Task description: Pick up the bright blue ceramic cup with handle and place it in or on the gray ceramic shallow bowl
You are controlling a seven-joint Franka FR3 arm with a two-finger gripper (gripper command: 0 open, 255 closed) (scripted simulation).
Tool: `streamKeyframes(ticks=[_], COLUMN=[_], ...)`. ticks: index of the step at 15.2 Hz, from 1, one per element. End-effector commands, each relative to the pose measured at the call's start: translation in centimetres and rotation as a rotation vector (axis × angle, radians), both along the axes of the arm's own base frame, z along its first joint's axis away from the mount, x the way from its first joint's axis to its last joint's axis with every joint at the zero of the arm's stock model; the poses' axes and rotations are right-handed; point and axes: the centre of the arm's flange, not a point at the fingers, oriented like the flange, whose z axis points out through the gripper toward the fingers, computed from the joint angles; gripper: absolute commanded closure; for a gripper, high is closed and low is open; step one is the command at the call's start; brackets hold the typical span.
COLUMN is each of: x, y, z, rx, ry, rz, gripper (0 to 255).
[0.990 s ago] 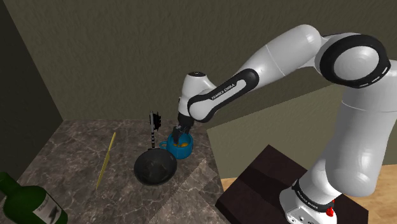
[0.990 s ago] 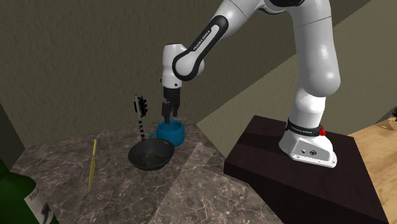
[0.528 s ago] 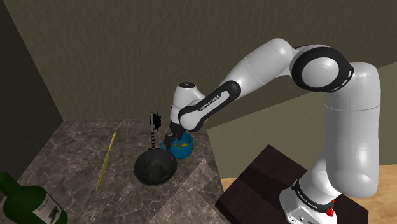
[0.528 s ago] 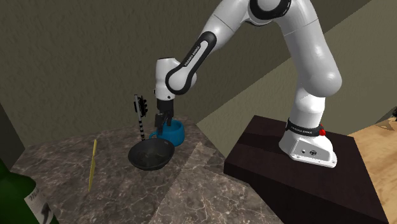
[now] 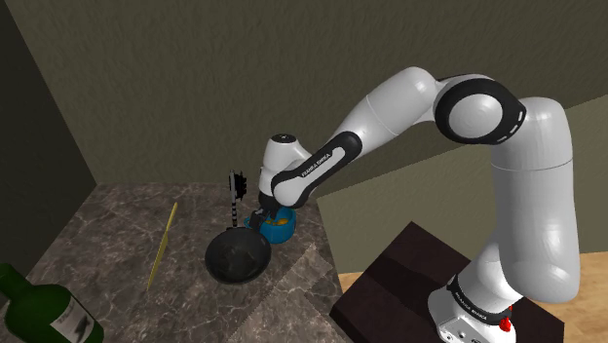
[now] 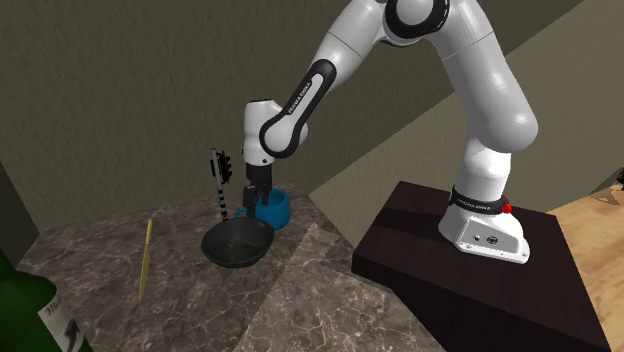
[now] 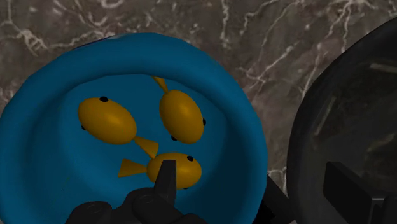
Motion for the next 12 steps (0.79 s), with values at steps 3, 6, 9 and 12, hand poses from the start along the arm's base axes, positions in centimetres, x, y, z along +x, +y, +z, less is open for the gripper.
streamKeyframes(ticks=[3,6,9,12], x=[0.01,0.01,0.00,-0.03], y=[0.00,0.00,0.00,0.00], z=[-0.03,-0.03,-0.03,-0.02], rx=[0.000,0.000,0.000,0.000], ry=[0.000,0.000,0.000,0.000], rz=[0.000,0.000,0.000,0.000], gripper=[0,255,255,255])
